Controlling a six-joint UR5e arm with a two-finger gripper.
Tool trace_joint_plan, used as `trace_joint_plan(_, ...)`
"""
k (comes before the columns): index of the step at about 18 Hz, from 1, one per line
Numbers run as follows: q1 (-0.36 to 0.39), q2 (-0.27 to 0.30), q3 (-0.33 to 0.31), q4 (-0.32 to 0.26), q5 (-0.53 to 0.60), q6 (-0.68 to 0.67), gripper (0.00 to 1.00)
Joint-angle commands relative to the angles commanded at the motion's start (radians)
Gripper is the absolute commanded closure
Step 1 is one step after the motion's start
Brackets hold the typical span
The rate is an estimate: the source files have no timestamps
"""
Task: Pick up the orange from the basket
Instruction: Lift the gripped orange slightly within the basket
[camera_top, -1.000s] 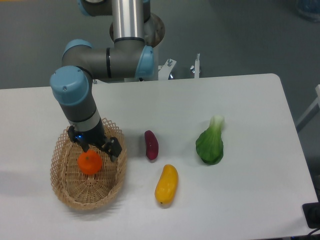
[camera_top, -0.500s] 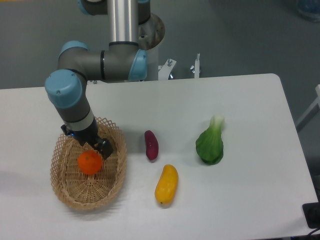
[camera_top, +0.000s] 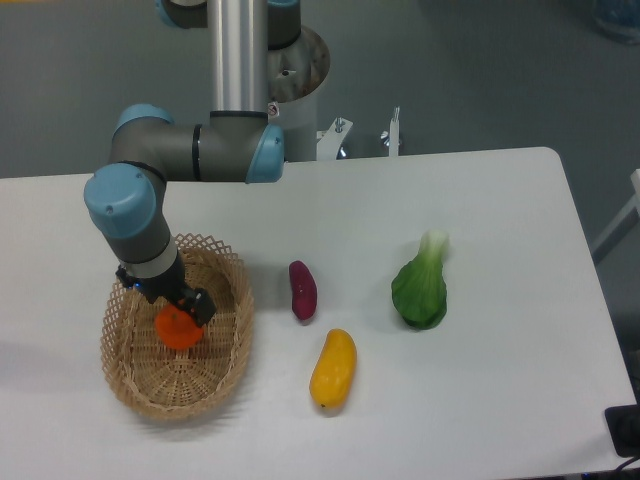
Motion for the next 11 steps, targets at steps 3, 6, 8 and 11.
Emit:
trace_joint_plan(3, 0.000, -0.012, 0.006, 0.002, 0.002, -0.014, 0.00)
trace_joint_plan(6, 0.000, -0.018, 0.015, 0.008, 0.003, -0.020, 0.04)
trace_joint_plan(8, 0.000, -0.018, 0.015, 0.006, 0.003, -0.022, 0.24)
trace_joint_plan(11, 0.000, -0.018, 0.015, 0.008, 0.003, -0.017, 0.40)
